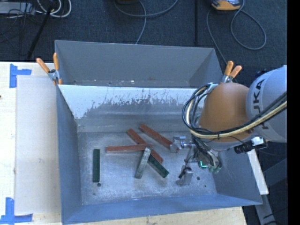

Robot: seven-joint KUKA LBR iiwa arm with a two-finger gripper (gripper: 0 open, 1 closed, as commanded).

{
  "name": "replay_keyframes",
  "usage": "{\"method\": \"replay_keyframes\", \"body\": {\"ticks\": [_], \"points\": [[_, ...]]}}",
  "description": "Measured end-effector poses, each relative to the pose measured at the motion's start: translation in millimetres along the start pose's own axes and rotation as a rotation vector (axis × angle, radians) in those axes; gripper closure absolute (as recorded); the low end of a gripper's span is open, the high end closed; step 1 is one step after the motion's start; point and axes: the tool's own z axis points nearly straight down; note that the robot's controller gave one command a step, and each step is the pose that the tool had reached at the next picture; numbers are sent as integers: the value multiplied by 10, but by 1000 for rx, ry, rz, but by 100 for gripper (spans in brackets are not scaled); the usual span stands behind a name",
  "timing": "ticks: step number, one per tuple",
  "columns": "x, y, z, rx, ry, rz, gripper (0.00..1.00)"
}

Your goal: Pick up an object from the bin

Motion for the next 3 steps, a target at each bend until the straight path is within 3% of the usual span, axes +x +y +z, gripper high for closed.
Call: {"method": "replay_keyframes", "body": {"ticks": [1, 2, 3], "points": [[356, -164, -196, 1, -6, -183, 0], [-655, 521, 640, 1, -15, -394, 0], [-658, 514, 600, 1, -15, -390, 100]]}}
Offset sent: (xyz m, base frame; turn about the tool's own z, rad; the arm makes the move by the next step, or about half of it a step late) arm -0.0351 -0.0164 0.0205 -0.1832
